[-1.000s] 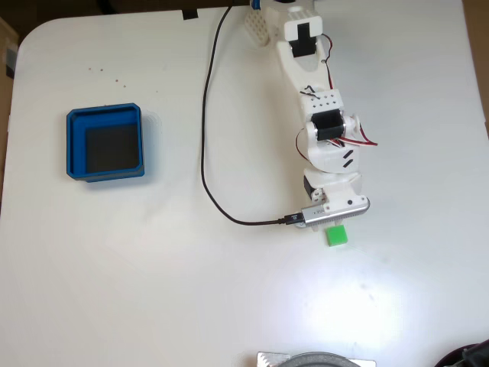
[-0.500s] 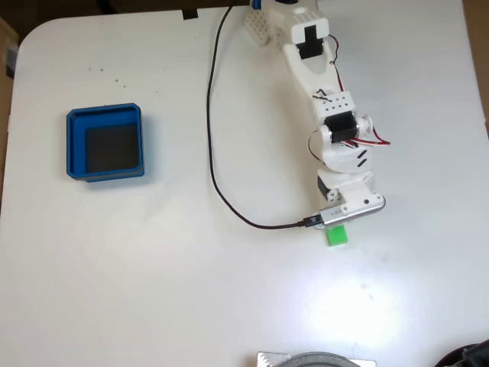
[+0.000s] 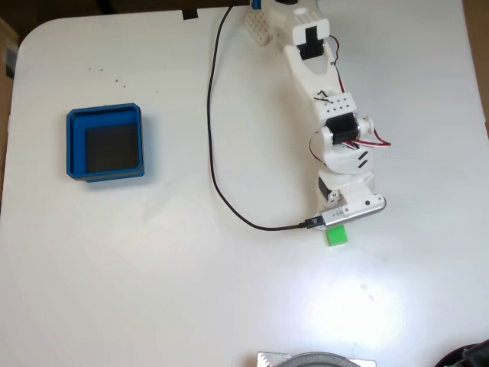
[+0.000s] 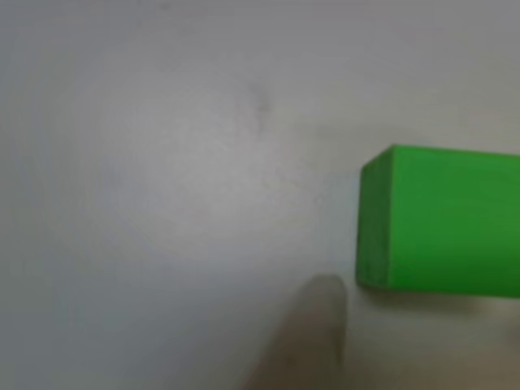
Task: Pick up green cube and drop it in the blue box
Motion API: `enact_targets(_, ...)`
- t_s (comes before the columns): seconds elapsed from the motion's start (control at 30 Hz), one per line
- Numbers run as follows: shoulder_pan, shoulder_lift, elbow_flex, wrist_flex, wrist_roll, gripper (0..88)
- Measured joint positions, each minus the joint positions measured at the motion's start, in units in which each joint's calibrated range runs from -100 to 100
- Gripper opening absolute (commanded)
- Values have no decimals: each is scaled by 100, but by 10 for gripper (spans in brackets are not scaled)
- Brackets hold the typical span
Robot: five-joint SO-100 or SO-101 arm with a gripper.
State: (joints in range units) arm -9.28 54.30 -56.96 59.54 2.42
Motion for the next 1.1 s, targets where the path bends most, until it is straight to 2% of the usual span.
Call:
enact_targets(0.2,7,234,0,-447,0,273)
enact_targets(1.1,14,501,0,-993,0,271)
